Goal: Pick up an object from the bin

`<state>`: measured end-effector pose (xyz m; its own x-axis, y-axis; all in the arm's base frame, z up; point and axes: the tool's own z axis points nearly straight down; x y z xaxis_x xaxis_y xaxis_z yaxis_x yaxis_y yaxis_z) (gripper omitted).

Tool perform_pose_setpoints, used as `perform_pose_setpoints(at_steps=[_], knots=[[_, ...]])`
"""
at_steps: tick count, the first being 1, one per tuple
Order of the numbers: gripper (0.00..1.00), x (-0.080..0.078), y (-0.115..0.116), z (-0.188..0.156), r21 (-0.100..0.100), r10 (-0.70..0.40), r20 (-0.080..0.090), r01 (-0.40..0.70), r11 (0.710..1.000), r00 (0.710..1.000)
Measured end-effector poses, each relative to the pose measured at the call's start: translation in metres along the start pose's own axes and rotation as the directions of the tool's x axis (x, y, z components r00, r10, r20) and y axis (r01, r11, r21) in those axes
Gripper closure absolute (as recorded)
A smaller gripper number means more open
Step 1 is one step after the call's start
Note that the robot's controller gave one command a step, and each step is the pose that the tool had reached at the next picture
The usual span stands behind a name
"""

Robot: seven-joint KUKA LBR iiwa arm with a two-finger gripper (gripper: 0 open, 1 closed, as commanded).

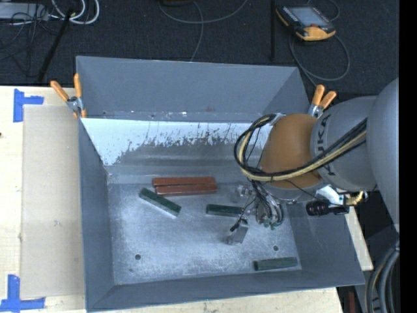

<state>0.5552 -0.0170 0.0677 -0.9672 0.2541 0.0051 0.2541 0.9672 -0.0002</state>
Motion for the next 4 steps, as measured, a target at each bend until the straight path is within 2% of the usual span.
perform_pose_setpoints(at_steps=[1,2,3,4], knots=[[0.00,0.001,0.010,-0.002,0.000,-0.027,0.004,0.027,1.000,1.000],[1.00,0.000,0.010,-0.002,0.000,-0.027,0.005,0.027,1.000,1.000],[1.00,0.000,0.010,-0.034,-0.001,-0.028,0.007,0.028,1.000,1.000],[1.00,-0.001,0.010,-0.111,-0.002,-0.030,0.012,0.030,1.000,0.999]])
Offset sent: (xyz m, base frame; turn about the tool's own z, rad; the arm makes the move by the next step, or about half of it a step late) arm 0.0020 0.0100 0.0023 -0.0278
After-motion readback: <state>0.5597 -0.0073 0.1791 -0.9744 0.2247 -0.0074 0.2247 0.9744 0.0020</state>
